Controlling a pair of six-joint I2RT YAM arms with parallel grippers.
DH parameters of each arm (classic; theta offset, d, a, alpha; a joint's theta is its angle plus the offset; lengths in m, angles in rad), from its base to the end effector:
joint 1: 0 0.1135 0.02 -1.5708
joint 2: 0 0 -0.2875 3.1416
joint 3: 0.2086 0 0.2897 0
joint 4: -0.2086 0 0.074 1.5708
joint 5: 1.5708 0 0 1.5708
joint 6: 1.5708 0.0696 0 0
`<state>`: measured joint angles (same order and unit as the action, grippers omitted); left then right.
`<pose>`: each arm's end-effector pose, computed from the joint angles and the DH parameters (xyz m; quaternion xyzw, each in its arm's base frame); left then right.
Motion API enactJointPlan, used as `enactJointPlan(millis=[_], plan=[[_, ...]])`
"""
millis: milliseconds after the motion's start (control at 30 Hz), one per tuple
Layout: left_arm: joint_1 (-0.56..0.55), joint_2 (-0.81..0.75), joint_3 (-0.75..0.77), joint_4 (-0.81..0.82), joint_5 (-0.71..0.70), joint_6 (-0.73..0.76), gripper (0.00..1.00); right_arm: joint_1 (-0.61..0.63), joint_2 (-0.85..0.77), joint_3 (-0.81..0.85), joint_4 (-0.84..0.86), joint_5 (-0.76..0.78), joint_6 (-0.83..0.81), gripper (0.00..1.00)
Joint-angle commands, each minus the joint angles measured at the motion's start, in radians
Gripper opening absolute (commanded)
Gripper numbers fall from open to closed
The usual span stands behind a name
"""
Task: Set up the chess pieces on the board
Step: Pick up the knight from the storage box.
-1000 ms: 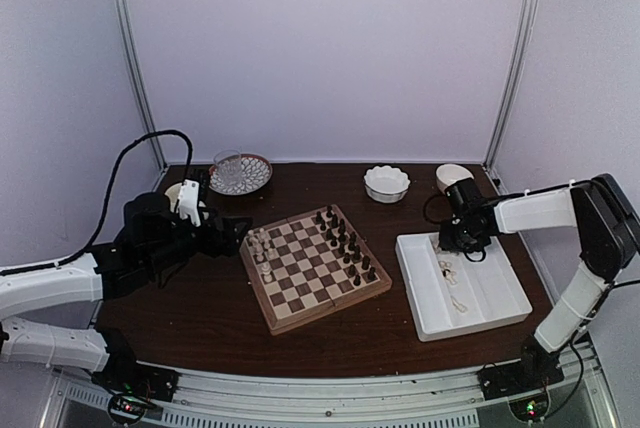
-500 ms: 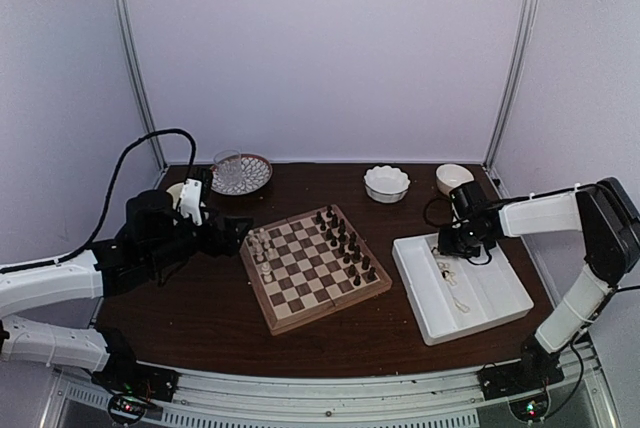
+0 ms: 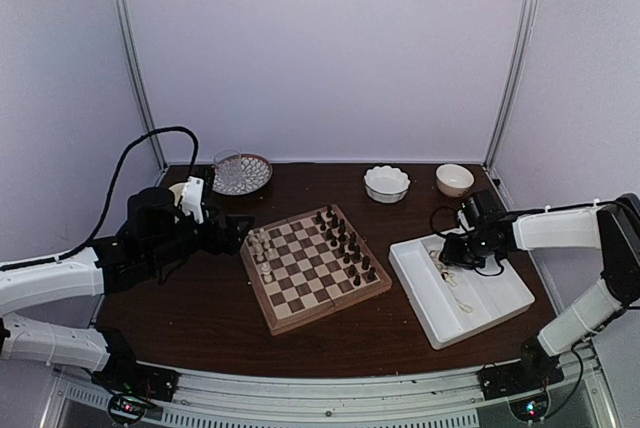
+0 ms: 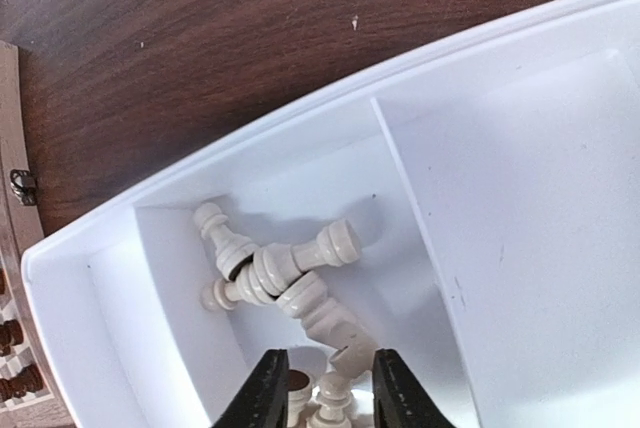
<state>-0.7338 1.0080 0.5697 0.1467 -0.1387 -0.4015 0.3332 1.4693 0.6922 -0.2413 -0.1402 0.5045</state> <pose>0.2185 -0.1841 0.2496 0.0916 0.7962 -0.2733 0.5319 0.2898 0.1106 0.1219 0.0631 0.9579 0.1722 0.2211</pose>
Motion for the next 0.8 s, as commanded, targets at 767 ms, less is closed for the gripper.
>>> enactJointPlan(millis=[767], plan=[[0.005, 0.003, 0.035, 0.000, 0.016, 0.034, 0.98, 0.001, -0.044, -0.010, 0.048, -0.044, -0.034, 0.33]])
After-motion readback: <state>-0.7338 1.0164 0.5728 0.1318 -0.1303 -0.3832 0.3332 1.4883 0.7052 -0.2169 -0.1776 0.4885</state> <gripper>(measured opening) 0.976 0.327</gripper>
